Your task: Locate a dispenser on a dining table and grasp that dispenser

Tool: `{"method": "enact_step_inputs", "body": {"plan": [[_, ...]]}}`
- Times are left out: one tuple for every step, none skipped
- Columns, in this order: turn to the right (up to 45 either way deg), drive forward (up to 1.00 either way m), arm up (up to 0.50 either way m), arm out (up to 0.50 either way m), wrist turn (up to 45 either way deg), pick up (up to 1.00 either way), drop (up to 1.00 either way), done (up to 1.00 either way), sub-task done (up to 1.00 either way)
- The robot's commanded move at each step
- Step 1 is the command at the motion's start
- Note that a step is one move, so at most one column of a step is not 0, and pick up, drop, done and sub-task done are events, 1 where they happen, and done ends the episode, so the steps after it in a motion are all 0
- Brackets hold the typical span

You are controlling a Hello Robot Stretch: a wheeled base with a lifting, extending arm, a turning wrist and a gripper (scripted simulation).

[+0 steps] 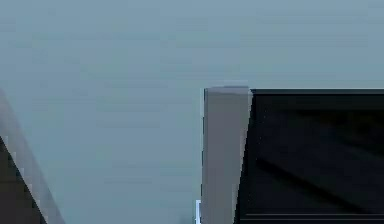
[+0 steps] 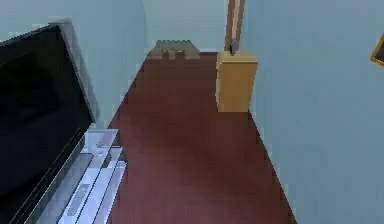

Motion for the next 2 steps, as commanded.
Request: {"method": "enact_step_inputs", "body": {"plan": [[45.0,0.00,0.00,0.00,0.0,0.00,0.00,0.00,0.00],[39.0,0.00,0.00,0.00,0.0,0.00,0.00,0.00,0.00]]}}
